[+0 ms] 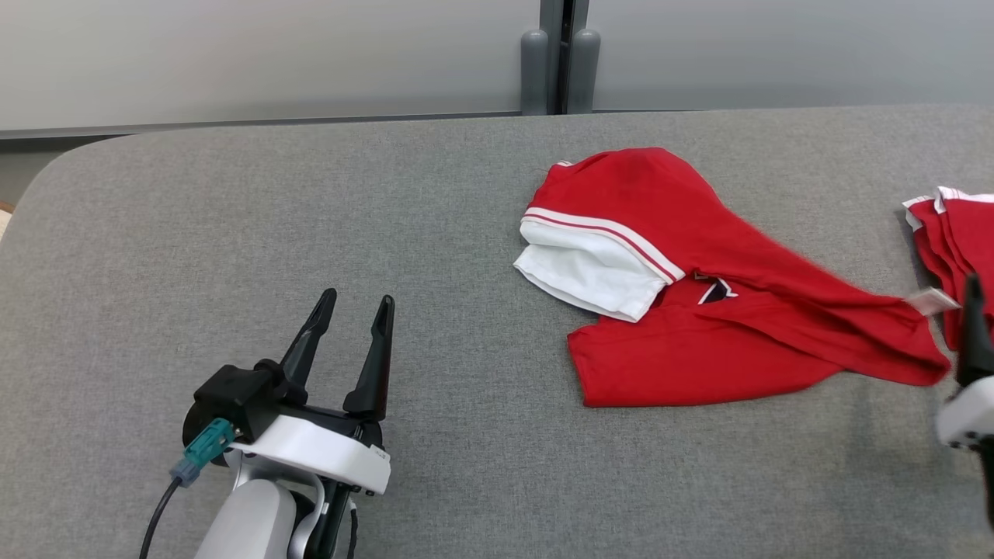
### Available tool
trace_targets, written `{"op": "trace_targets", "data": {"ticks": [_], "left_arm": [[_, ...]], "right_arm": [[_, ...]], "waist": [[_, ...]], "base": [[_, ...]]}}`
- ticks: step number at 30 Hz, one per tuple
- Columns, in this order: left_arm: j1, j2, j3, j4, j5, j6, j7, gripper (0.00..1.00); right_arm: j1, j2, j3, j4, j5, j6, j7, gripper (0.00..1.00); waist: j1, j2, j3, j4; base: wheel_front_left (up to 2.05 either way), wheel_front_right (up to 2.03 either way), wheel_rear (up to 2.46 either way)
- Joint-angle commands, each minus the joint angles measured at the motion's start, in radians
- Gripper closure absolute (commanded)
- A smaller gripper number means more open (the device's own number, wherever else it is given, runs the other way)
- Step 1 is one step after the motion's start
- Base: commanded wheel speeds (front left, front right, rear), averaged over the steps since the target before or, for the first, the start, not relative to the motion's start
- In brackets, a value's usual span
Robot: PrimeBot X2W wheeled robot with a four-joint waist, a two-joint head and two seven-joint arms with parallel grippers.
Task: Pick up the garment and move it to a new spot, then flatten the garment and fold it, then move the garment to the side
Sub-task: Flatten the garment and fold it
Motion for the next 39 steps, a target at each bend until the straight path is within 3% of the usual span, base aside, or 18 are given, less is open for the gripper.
{"op": "trace_targets", "data": {"ticks": [1,10,16,32,39], "left_arm": [[-0.014,0.009,0.002,0.002,0.004,-0.001,0.0,0.0],[0.003,0.006,0.004,-0.028,0.007,-0.001,0.0,0.0],[0.031,0.001,0.022,-0.045,0.026,-0.001,0.0,0.0],[0.062,-0.005,0.017,-0.09,0.015,-0.001,0.0,0.0],[0.024,-0.005,-0.02,-0.082,-0.013,-0.001,0.0,0.0]], "right_arm": [[-0.025,0.028,0.011,-0.014,-0.011,0.0,-0.033,0.0],[-0.009,0.077,0.244,-0.113,-0.037,0.0,-0.244,0.0],[0.059,0.125,0.342,-0.108,-0.068,-0.001,-0.315,0.0],[0.053,0.173,0.336,-0.042,-0.132,-0.001,-0.334,0.0],[-0.085,0.129,0.379,0.053,-0.202,0.0,-0.215,0.0]], "waist": [[0.0,0.0,-0.004,0.001],[0.0,0.0,-0.033,0.029],[0.0,0.0,-0.059,0.063],[0.0,0.0,-0.04,0.116],[0.0,0.0,0.04,0.157]], "base": [[0.0,0.0,0.0],[0.0,0.0,0.0],[0.0,0.0,0.0],[0.0,0.0,0.0],[0.0,0.0,0.0]]}}
